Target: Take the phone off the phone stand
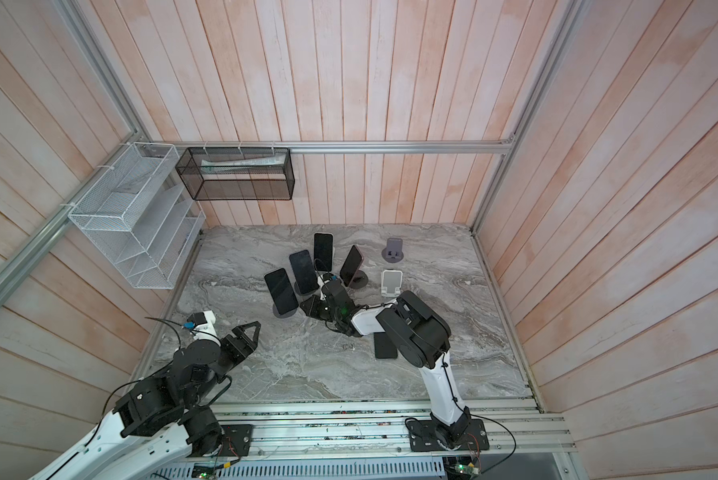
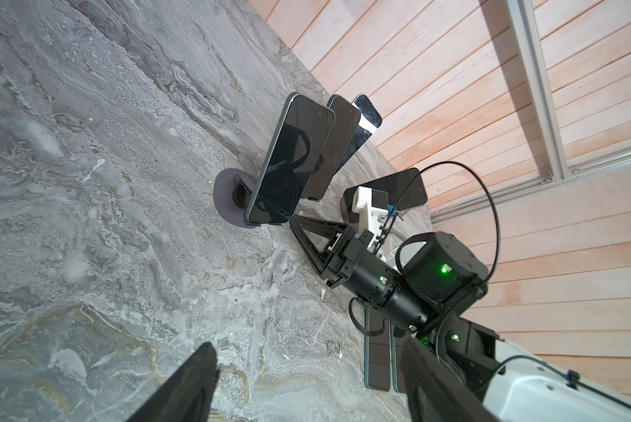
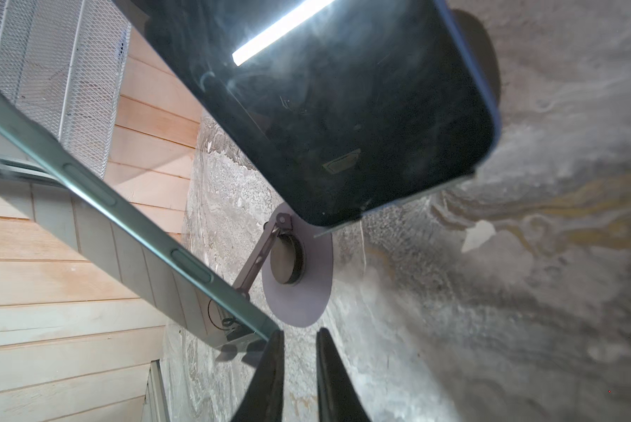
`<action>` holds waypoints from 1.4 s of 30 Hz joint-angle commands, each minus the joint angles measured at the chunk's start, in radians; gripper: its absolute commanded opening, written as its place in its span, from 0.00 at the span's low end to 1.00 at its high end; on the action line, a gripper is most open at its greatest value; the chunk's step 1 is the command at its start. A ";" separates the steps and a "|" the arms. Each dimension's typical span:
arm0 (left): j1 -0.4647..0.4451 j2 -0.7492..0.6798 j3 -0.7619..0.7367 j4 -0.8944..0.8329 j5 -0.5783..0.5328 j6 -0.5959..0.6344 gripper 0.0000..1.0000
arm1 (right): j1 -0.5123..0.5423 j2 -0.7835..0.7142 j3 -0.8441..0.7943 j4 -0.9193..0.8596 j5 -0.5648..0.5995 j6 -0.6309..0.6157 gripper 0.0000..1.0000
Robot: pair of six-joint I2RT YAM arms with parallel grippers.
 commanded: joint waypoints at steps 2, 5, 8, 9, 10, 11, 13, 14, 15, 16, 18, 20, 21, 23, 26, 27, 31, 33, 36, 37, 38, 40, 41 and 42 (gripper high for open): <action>0.000 -0.021 -0.009 -0.042 -0.008 -0.011 0.81 | 0.023 0.025 0.048 -0.081 0.059 0.003 0.19; 0.001 -0.039 -0.007 -0.051 -0.007 -0.008 0.81 | 0.030 0.025 0.052 -0.089 0.075 0.008 0.19; 0.001 -0.055 -0.004 -0.061 -0.009 -0.008 0.81 | 0.030 0.024 0.059 -0.108 0.078 0.008 0.18; 0.000 -0.059 -0.004 -0.066 -0.009 -0.008 0.81 | 0.032 0.022 0.058 -0.106 0.080 0.006 0.18; 0.001 -0.062 -0.004 -0.069 -0.009 -0.009 0.81 | 0.034 0.021 0.058 -0.108 0.079 0.003 0.18; 0.000 -0.064 -0.007 -0.071 -0.010 -0.009 0.81 | 0.035 0.022 0.059 -0.110 0.080 0.003 0.18; 0.001 -0.067 -0.009 -0.073 -0.010 -0.011 0.81 | 0.035 0.026 0.065 -0.110 0.075 0.004 0.18; 0.000 -0.067 -0.010 -0.072 -0.009 -0.011 0.81 | 0.037 0.030 0.071 -0.114 0.071 0.003 0.19; 0.000 -0.067 -0.010 -0.070 -0.008 -0.011 0.81 | 0.039 0.032 0.076 -0.118 0.070 0.000 0.19; 0.000 -0.065 -0.008 -0.069 -0.008 -0.011 0.81 | 0.041 0.031 0.076 -0.115 0.071 0.000 0.18; 0.001 -0.062 -0.006 -0.067 -0.006 -0.007 0.81 | 0.042 0.033 0.083 -0.116 0.069 0.001 0.18; 0.001 -0.059 -0.003 -0.067 -0.004 -0.005 0.81 | 0.048 0.038 0.101 -0.140 0.070 -0.006 0.18; 0.001 -0.057 -0.001 -0.068 -0.005 -0.003 0.81 | 0.051 0.042 0.113 -0.158 0.076 -0.015 0.18; 0.001 -0.057 0.003 -0.069 -0.006 -0.001 0.81 | 0.056 0.048 0.122 -0.165 0.077 -0.019 0.18; 0.001 -0.056 0.004 -0.069 -0.009 0.000 0.81 | 0.061 0.056 0.132 -0.177 0.077 -0.014 0.18; 0.000 -0.055 0.004 -0.068 -0.009 0.000 0.81 | 0.062 0.058 0.133 -0.177 0.077 -0.014 0.18; 0.000 -0.049 0.003 -0.063 -0.006 0.002 0.81 | 0.063 0.056 0.122 -0.171 0.078 -0.008 0.18; 0.000 -0.046 0.002 -0.059 -0.004 0.003 0.81 | 0.063 0.056 0.121 -0.163 0.067 -0.008 0.18; 0.001 -0.036 0.006 -0.054 -0.003 0.010 0.81 | 0.067 0.057 0.130 -0.166 0.065 -0.013 0.18; 0.000 -0.032 0.007 -0.051 -0.004 0.013 0.81 | 0.067 0.059 0.135 -0.170 0.065 -0.014 0.18; 0.000 -0.031 0.008 -0.050 -0.005 0.013 0.81 | 0.070 0.060 0.138 -0.171 0.065 -0.014 0.18; 0.000 -0.025 0.007 -0.049 -0.004 0.014 0.81 | 0.069 0.069 0.144 -0.170 0.061 -0.011 0.18; 0.000 -0.025 0.006 -0.049 -0.003 0.014 0.81 | 0.070 0.074 0.145 -0.167 0.058 -0.007 0.18; 0.001 -0.025 0.002 -0.047 -0.001 0.013 0.81 | 0.070 0.079 0.142 -0.162 0.053 -0.004 0.18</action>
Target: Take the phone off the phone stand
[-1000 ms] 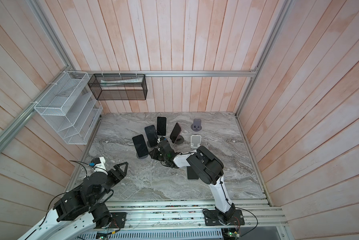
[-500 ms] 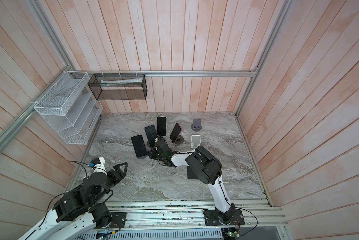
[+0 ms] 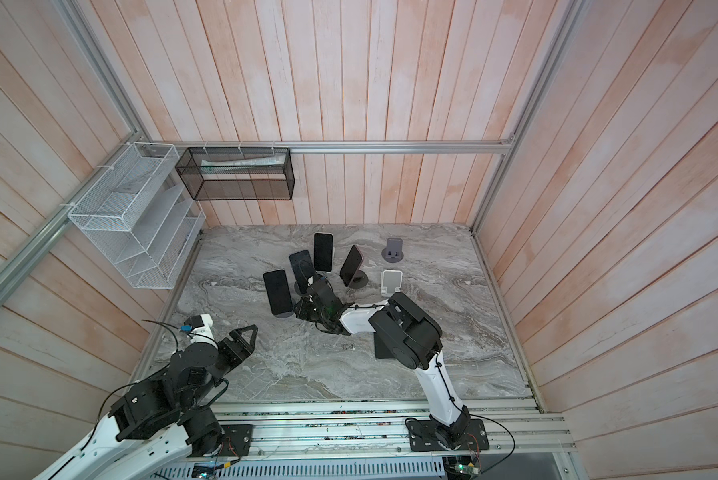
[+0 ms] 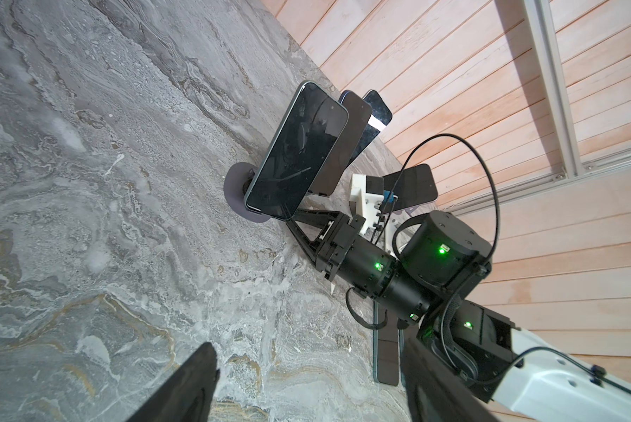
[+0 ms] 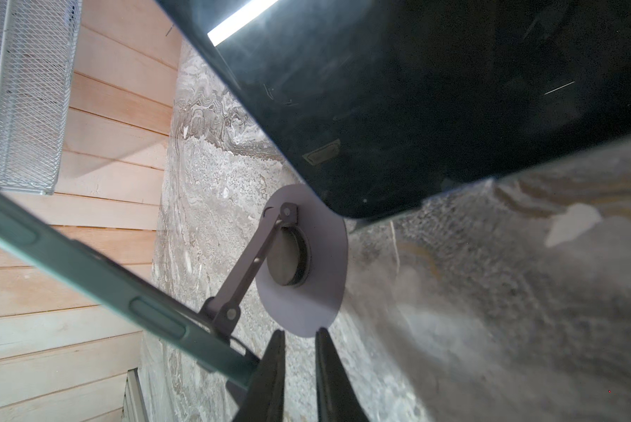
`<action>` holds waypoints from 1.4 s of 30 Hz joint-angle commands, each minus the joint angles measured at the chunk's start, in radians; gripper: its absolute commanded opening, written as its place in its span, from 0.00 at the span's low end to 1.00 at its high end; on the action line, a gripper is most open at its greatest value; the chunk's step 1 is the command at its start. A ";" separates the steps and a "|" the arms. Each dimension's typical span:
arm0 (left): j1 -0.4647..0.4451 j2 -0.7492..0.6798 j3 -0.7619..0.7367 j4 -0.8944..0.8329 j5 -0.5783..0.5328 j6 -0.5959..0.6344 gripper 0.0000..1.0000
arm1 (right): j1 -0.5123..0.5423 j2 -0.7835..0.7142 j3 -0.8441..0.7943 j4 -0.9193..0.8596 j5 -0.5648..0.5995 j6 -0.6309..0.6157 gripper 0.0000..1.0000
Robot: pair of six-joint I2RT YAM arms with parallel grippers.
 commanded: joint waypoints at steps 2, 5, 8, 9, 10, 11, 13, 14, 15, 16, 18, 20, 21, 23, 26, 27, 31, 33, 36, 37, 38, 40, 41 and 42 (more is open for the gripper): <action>0.000 0.002 -0.003 0.009 -0.001 0.014 0.81 | 0.014 0.043 0.017 0.006 -0.005 0.003 0.18; 0.000 -0.006 -0.008 0.012 -0.004 0.011 0.81 | 0.023 0.051 0.013 0.015 -0.001 0.002 0.18; 0.001 -0.007 -0.010 0.017 -0.008 0.014 0.81 | 0.024 0.051 0.001 0.033 -0.008 0.010 0.17; 0.000 -0.006 -0.009 0.017 -0.007 0.016 0.81 | 0.025 0.050 -0.003 0.040 -0.009 0.010 0.17; 0.001 -0.003 -0.009 0.016 -0.008 0.016 0.81 | 0.027 0.047 -0.007 0.048 -0.010 0.009 0.17; 0.001 0.001 -0.010 0.016 -0.008 0.016 0.81 | 0.026 0.044 -0.012 0.054 -0.011 0.006 0.17; 0.002 0.008 -0.010 0.021 -0.004 0.017 0.81 | 0.026 0.035 -0.023 0.057 -0.014 0.006 0.17; 0.001 0.014 -0.011 0.026 -0.005 0.017 0.81 | 0.024 0.028 -0.036 0.063 -0.017 0.006 0.17; 0.001 0.019 -0.011 0.034 -0.007 0.020 0.81 | 0.024 0.019 -0.052 0.067 -0.019 0.004 0.17; 0.000 0.029 -0.009 0.045 -0.013 0.032 0.81 | 0.024 0.001 -0.075 0.072 -0.021 -0.006 0.17; 0.000 0.066 0.017 0.041 -0.058 0.038 0.84 | 0.022 -0.052 -0.144 0.090 -0.022 -0.036 0.19; 0.001 0.140 0.080 0.008 -0.130 0.068 0.93 | 0.016 -0.131 -0.247 0.113 -0.019 -0.064 0.23; 0.000 0.184 0.118 -0.006 -0.159 0.091 0.97 | 0.013 -0.165 -0.285 0.113 -0.024 -0.082 0.26; 0.000 0.300 0.213 -0.015 -0.218 0.184 1.00 | 0.010 -0.246 -0.342 0.073 -0.032 -0.147 0.35; 0.005 0.503 0.366 -0.034 -0.308 0.303 1.00 | 0.010 -0.359 -0.387 -0.036 -0.026 -0.256 0.49; 0.010 0.565 0.413 -0.046 -0.336 0.329 1.00 | 0.012 -0.395 -0.400 -0.065 -0.018 -0.288 0.52; 0.085 0.809 0.617 -0.091 -0.340 0.423 1.00 | 0.009 -0.558 -0.435 -0.203 0.049 -0.433 0.64; 0.140 0.894 0.679 -0.081 -0.285 0.461 1.00 | 0.003 -0.633 -0.427 -0.265 0.066 -0.528 0.66; 0.184 0.992 0.762 -0.067 -0.256 0.516 1.00 | -0.015 -0.748 -0.401 -0.352 0.182 -0.621 0.75; 0.193 1.022 0.791 -0.076 -0.259 0.529 1.00 | -0.026 -0.789 -0.415 -0.343 0.221 -0.646 0.78; 0.209 1.049 0.818 -0.088 -0.253 0.538 1.00 | -0.036 -0.828 -0.438 -0.317 0.268 -0.666 0.82; 0.249 1.092 0.859 -0.107 -0.200 0.552 1.00 | -0.071 -0.887 -0.500 -0.274 0.329 -0.680 0.87; 0.270 1.114 0.873 -0.115 -0.164 0.555 1.00 | -0.098 -0.912 -0.530 -0.266 0.339 -0.662 0.87; 0.284 1.132 0.883 -0.119 -0.138 0.560 1.00 | -0.121 -0.928 -0.561 -0.254 0.340 -0.632 0.88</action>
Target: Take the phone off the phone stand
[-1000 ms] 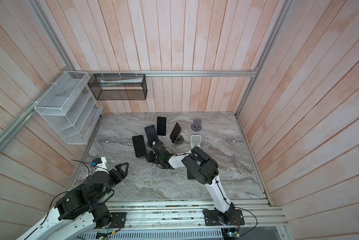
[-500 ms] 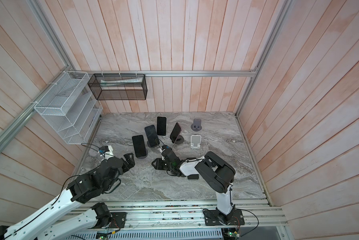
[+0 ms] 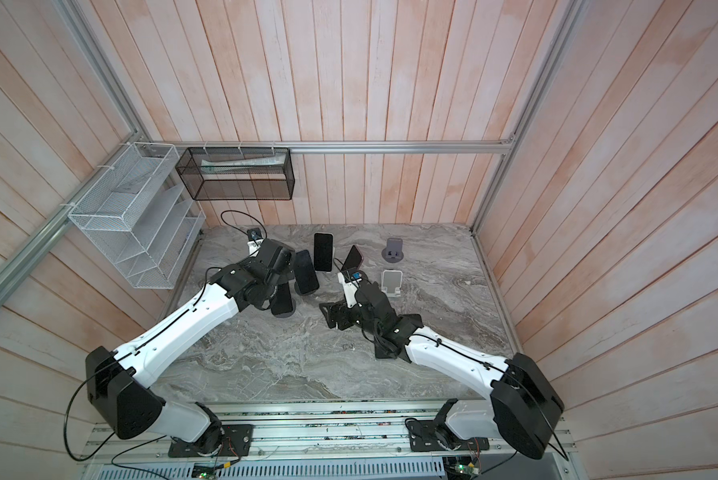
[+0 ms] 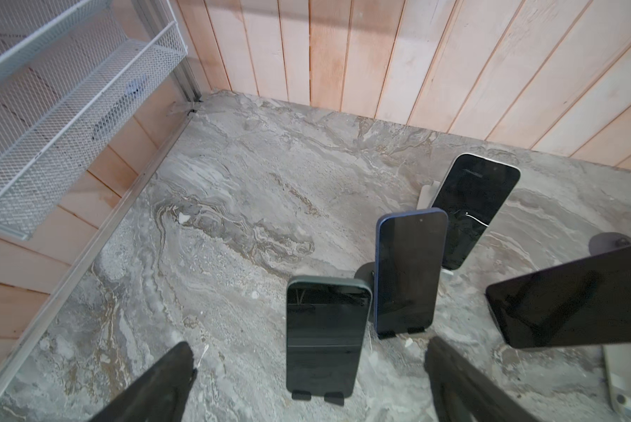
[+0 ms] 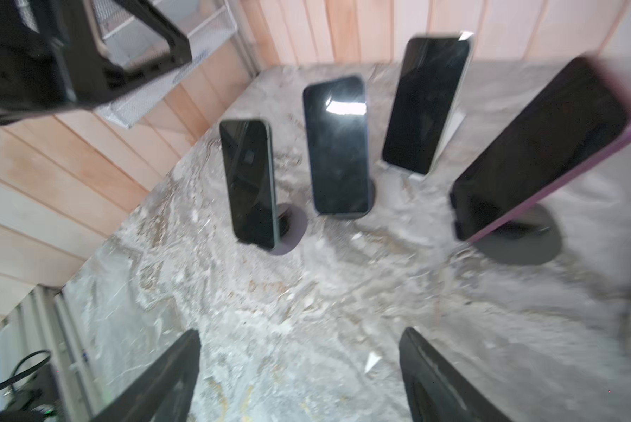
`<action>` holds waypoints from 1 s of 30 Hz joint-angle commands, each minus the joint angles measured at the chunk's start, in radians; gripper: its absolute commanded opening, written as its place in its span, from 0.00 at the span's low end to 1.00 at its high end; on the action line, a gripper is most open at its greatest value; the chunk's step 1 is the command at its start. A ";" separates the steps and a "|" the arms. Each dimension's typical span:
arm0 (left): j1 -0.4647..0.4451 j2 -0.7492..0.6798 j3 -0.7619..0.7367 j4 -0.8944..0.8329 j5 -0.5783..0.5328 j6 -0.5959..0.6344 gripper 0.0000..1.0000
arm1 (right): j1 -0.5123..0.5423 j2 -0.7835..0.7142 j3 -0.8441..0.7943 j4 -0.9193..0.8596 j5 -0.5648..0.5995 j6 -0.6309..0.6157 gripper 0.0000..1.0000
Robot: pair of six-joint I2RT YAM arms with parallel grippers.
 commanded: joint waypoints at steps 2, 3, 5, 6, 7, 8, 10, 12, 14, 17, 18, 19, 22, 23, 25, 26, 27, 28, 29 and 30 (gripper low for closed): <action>0.045 0.059 0.054 -0.043 0.099 0.070 1.00 | -0.094 -0.062 -0.161 0.050 0.107 0.029 0.89; 0.045 0.075 0.060 -0.041 0.107 0.075 1.00 | -0.116 -0.072 -0.188 0.074 0.115 0.066 0.89; 0.051 0.105 0.067 -0.038 0.119 0.080 1.00 | -0.145 -0.081 -0.205 0.077 0.135 0.100 0.90; 0.058 0.123 0.074 -0.043 0.121 0.075 1.00 | -0.149 -0.087 -0.210 0.077 0.160 0.108 0.90; 0.065 0.141 0.077 -0.042 0.127 0.073 1.00 | -0.150 -0.096 -0.219 0.082 0.180 0.112 0.90; 0.067 0.154 0.079 -0.038 0.129 0.076 1.00 | -0.150 -0.105 -0.230 0.091 0.194 0.119 0.90; 0.067 0.184 0.085 -0.029 0.124 0.082 1.00 | -0.150 -0.127 -0.259 0.125 0.213 0.130 0.90; 0.068 0.206 0.090 -0.035 0.103 0.076 1.00 | -0.151 -0.145 -0.276 0.143 0.222 0.135 0.90; 0.070 0.215 0.083 -0.025 0.089 0.072 1.00 | -0.151 -0.161 -0.287 0.153 0.226 0.139 0.90; 0.079 0.222 0.062 0.002 0.111 0.068 1.00 | -0.150 -0.173 -0.298 0.165 0.233 0.140 0.90; 0.081 0.223 0.053 0.011 0.114 0.066 1.00 | -0.151 -0.173 -0.299 0.165 0.237 0.140 0.90; 0.082 0.222 0.041 0.025 0.116 0.065 1.00 | -0.150 -0.173 -0.298 0.164 0.237 0.140 0.90; 0.088 0.224 0.013 0.060 0.130 0.066 1.00 | -0.151 -0.168 -0.299 0.168 0.237 0.143 0.89; 0.091 0.227 0.008 0.065 0.132 0.064 0.99 | -0.151 -0.165 -0.301 0.169 0.238 0.145 0.89; 0.095 0.229 -0.008 0.081 0.133 0.061 0.99 | -0.150 -0.163 -0.305 0.170 0.249 0.157 0.88; 0.098 0.228 -0.014 0.087 0.133 0.056 0.99 | -0.151 -0.167 -0.305 0.166 0.252 0.167 0.88; 0.098 0.229 -0.021 0.092 0.132 0.051 0.98 | -0.150 -0.171 -0.308 0.166 0.250 0.176 0.87; 0.099 0.224 -0.029 0.100 0.134 0.050 0.98 | -0.151 -0.175 -0.314 0.172 0.250 0.182 0.87; 0.099 0.220 -0.037 0.111 0.136 0.049 0.97 | -0.150 -0.178 -0.321 0.177 0.254 0.184 0.87; 0.099 0.214 -0.046 0.125 0.138 0.048 0.97 | -0.151 -0.180 -0.323 0.184 0.257 0.185 0.87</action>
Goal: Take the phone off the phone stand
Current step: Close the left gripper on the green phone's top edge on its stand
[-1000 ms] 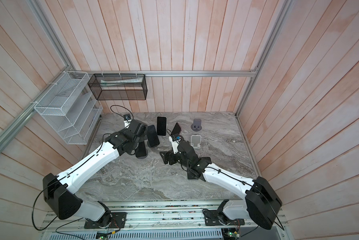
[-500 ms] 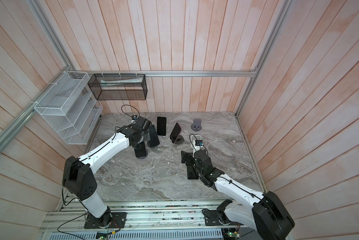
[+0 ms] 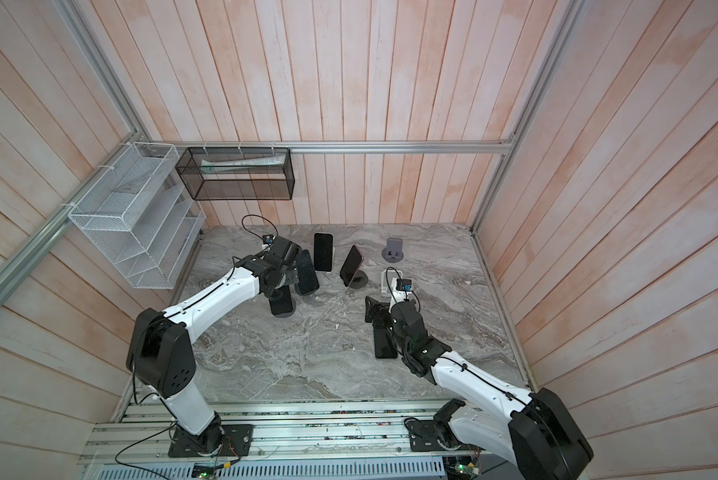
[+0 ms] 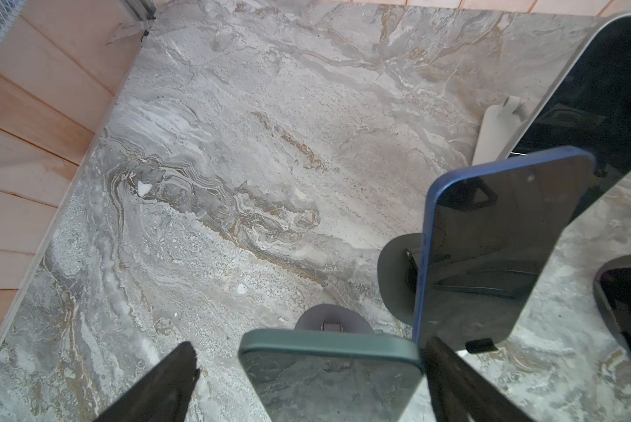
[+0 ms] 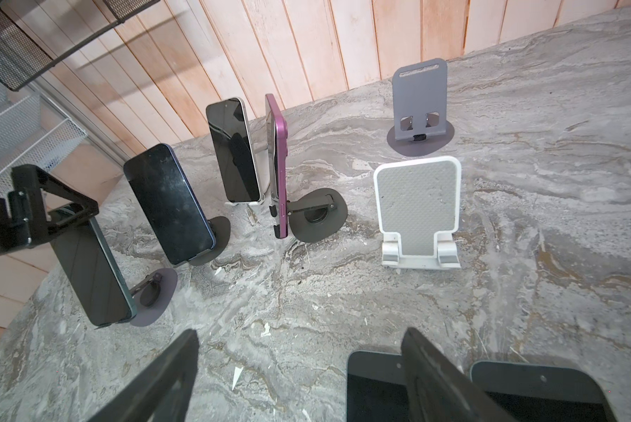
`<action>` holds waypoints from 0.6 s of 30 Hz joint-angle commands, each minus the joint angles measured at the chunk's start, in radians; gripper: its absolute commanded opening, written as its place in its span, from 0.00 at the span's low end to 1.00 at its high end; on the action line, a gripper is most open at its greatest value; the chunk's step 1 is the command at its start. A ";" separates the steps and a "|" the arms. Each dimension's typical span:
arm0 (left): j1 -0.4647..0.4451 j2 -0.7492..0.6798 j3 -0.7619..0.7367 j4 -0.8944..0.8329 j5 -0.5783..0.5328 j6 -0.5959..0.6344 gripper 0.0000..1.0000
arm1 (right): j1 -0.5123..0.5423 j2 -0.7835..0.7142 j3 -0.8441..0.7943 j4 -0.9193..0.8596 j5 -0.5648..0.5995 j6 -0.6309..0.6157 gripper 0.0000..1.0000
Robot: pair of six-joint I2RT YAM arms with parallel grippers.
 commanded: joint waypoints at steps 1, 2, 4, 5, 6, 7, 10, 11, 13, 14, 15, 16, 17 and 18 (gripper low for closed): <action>0.005 -0.011 -0.035 0.062 0.020 -0.008 0.96 | -0.002 -0.013 -0.022 0.025 0.031 0.023 0.87; 0.006 -0.016 -0.043 0.078 0.026 -0.004 0.95 | -0.002 -0.013 -0.021 0.023 0.032 0.023 0.87; 0.008 -0.021 -0.058 0.103 0.035 0.003 0.94 | -0.002 -0.013 -0.022 0.022 0.034 0.026 0.87; 0.009 -0.022 -0.059 0.105 0.034 0.002 0.93 | -0.003 -0.012 -0.023 0.021 0.038 0.029 0.86; 0.010 -0.020 -0.059 0.105 0.033 0.001 0.93 | -0.003 -0.011 -0.023 0.020 0.042 0.032 0.86; 0.011 -0.018 -0.060 0.105 0.035 0.002 0.93 | -0.003 -0.009 -0.023 0.019 0.043 0.036 0.86; 0.013 -0.015 -0.060 0.110 0.036 0.008 0.91 | -0.003 -0.009 -0.022 0.018 0.044 0.041 0.86; 0.014 -0.016 -0.060 0.111 0.036 0.009 0.90 | -0.002 -0.009 -0.025 0.018 0.044 0.043 0.86; 0.016 -0.016 -0.063 0.118 0.040 0.014 0.88 | -0.002 -0.007 -0.026 0.022 0.046 0.044 0.86; 0.015 -0.014 -0.066 0.123 0.039 0.018 0.88 | -0.003 -0.004 -0.026 0.023 0.046 0.043 0.86; 0.015 -0.013 -0.067 0.126 0.039 0.021 0.87 | -0.002 -0.002 -0.023 0.020 0.048 0.043 0.86; 0.016 -0.010 -0.066 0.127 0.036 0.023 0.86 | -0.003 -0.002 -0.023 0.018 0.046 0.044 0.86; 0.016 -0.006 -0.066 0.128 0.034 0.024 0.86 | -0.003 -0.004 -0.025 0.019 0.049 0.044 0.86; 0.016 -0.002 -0.066 0.125 0.029 0.024 0.84 | -0.003 -0.006 -0.026 0.021 0.051 0.044 0.86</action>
